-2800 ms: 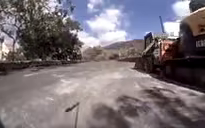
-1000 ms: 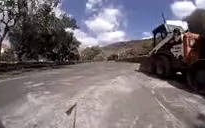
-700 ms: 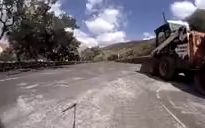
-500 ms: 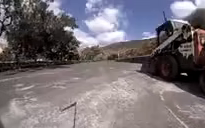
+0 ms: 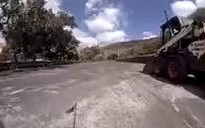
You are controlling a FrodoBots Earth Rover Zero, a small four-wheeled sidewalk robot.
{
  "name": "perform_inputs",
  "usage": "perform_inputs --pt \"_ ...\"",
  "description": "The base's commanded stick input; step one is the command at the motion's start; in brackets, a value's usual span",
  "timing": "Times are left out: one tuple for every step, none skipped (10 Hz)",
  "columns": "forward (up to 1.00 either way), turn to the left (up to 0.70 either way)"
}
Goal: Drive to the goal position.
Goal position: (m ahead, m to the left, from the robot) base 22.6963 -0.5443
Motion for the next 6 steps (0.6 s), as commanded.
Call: perform_inputs --pt "0.7 0.0" --pt "0.7 0.0" --pt "0.7 0.0" --pt "0.7 0.0" --pt "0.7 0.0" --pt "0.7 0.0"
